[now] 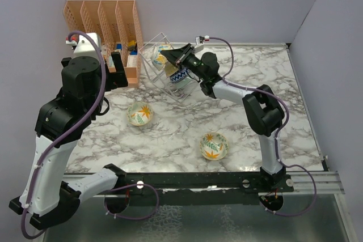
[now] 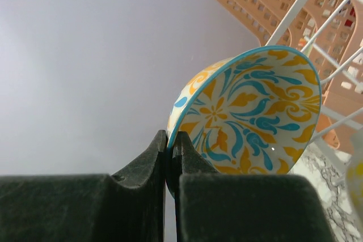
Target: Load the bowls into the dish rack
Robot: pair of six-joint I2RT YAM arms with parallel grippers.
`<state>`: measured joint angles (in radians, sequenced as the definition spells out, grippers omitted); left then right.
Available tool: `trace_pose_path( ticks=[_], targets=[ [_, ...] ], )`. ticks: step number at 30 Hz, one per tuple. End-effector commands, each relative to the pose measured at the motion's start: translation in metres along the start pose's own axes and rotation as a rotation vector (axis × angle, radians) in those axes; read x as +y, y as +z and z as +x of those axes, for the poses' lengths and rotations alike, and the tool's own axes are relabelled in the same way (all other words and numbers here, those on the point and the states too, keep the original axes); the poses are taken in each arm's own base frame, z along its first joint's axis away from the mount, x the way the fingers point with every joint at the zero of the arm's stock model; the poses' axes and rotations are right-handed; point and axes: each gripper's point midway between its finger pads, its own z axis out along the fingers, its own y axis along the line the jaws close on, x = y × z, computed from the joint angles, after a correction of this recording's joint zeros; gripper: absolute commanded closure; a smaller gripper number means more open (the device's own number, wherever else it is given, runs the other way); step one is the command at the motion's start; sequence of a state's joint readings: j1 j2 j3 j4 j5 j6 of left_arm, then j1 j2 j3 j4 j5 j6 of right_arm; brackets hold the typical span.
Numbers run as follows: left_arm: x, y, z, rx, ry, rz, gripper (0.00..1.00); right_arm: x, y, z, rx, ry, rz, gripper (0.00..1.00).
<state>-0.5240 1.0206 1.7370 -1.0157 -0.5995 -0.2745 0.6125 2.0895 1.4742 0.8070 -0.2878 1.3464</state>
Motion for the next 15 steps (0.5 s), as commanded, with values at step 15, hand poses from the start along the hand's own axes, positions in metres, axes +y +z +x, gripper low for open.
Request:
trace_pose_path(
  ticks=[15],
  targets=[
    [-0.007, 0.019, 0.003, 0.018, 0.052, -0.027, 0.01, 0.000, 0.000, -0.052, -0.189, 0.214, -0.148, 0.99]
  ],
)
